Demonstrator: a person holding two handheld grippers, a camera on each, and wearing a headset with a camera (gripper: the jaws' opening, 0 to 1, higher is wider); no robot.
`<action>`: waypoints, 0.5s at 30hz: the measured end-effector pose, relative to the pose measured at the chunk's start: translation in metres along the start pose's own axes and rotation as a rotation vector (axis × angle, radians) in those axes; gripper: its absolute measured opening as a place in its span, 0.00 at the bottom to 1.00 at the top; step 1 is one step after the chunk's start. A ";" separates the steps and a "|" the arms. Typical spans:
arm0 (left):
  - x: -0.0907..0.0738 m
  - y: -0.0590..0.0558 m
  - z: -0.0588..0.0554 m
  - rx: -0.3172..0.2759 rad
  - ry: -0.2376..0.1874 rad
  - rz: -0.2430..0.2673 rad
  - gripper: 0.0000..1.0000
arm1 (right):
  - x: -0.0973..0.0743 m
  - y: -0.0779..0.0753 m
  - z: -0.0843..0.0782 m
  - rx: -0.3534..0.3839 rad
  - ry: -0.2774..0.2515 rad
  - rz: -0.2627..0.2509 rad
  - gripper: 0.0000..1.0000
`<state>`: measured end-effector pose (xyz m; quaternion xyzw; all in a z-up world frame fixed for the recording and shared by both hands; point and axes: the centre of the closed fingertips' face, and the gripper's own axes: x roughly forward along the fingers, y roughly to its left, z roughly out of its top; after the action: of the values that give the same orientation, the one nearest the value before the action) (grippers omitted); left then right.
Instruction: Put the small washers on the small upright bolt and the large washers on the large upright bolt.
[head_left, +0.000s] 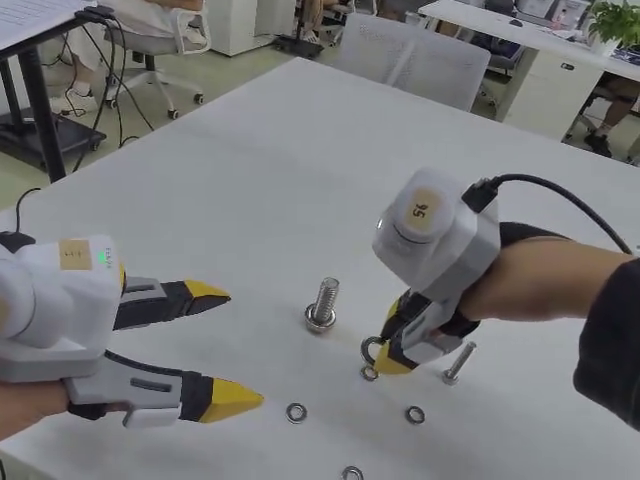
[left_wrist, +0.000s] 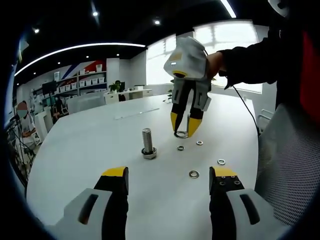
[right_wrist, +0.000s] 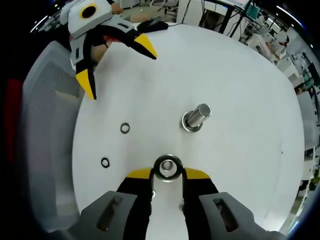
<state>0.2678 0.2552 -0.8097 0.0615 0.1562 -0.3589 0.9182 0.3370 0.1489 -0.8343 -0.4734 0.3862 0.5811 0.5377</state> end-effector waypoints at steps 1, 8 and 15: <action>0.000 0.000 0.000 -0.001 -0.001 0.000 0.65 | -0.003 -0.001 0.001 0.002 -0.004 -0.002 0.23; 0.000 0.000 0.000 0.000 -0.002 0.001 0.65 | -0.019 -0.010 0.011 -0.007 -0.029 -0.028 0.23; 0.000 0.000 -0.001 -0.003 -0.001 0.003 0.65 | -0.029 -0.019 0.027 -0.035 -0.047 -0.052 0.23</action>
<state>0.2676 0.2553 -0.8103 0.0603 0.1560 -0.3575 0.9188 0.3511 0.1693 -0.7983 -0.4789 0.3508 0.5843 0.5534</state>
